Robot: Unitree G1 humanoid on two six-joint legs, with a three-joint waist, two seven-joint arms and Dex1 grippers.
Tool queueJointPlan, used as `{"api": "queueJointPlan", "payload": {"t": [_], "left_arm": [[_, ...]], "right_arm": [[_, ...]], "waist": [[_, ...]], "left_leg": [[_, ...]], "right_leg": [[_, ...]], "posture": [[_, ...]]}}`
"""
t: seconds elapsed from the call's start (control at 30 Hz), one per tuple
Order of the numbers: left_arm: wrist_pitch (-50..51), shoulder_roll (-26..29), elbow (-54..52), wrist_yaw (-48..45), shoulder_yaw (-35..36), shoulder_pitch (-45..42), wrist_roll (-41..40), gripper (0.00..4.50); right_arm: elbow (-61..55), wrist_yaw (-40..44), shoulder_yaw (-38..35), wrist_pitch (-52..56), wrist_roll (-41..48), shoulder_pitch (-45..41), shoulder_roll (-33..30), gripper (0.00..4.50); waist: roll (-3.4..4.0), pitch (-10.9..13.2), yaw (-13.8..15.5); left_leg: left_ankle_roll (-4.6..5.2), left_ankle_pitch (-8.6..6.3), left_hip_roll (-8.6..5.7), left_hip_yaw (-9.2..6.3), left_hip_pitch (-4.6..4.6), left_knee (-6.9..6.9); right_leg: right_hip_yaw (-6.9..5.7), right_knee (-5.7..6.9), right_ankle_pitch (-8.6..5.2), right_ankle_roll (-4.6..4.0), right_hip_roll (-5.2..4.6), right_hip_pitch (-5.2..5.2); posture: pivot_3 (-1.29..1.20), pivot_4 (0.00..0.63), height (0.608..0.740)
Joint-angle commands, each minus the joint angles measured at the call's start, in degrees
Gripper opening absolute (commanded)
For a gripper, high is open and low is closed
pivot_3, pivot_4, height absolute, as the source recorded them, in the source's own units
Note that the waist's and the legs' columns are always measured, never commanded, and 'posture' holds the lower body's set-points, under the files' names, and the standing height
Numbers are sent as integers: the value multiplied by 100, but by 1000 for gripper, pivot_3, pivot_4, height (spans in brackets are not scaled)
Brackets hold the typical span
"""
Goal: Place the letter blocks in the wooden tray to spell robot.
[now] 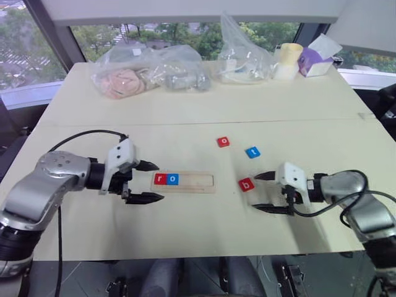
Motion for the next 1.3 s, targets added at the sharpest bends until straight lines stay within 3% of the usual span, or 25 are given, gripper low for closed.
{"api": "queueJointPlan", "payload": {"t": [0.03, 0.3, 0.4, 0.57, 0.87, 0.97, 1.3], "left_arm": [[105, 84, -421, 194, 288, 234, -139, 4500], [351, 201, -932, 570, 754, 839, -354, 4500], [384, 215, -1021, 650, 833, 938, -400, 4500], [318, 255, -976, 699, 840, 1000, -401, 4500], [73, 436, -469, 596, 831, 858, -293, 4500], [74, 473, -418, 553, 817, 855, -324, 4500], [185, 223, -441, 747, 808, 902, -506, 4500]], "right_arm": [[808, 328, 282, -845, -261, -559, 173, 4471], [2333, 1038, 718, -1888, -477, -1505, 485, 4471], [2428, 1434, 777, -1992, -398, -1510, 421, 3724], [2197, 1435, 720, -1706, -379, -1511, 453, 1181], [-638, -60, 696, 2129, 27, -1739, 1073, 1157], [-1110, -509, 872, 2946, -14, -1911, 1371, 1157], [-866, -1294, 1662, 3137, -391, -2161, 2137, 1157]], "waist": [[-1, 0, 1], [-3, 2, -11], [-3, 2, 11], [-2, 2, 3], [3, 2, -2], [2, 2, 10], [2, 2, -14]], "left_leg": [[0, 0, -2, -1, -1, -1], [-2, 0, 2, -7, 24, -2], [-4, -1, 1, -7, 38, -2], [-4, -1, -1, -8, 38, -3], [-4, -1, 4, -9, 16, -18], [-5, 1, 0, -8, -13, -15], [-5, 1, -4, -2, -12, -13]], "right_leg": [[0, 0, -1, 2, -1, 0], [0, 5, 0, 0, 9, 19], [0, 3, -1, 0, 6, 35], [1, 2, -1, 0, 4, 35], [14, 19, -1, -2, 7, -12], [14, 21, 1, 0, 8, -39], [14, 14, 2, 1, 6, -35]], "posture": [[0, 150, 740], [0, 150, 740], [0, 150, 740], [0, 150, 740], [0, 150, 740], [0, 150, 740], [0, 150, 740]]}}
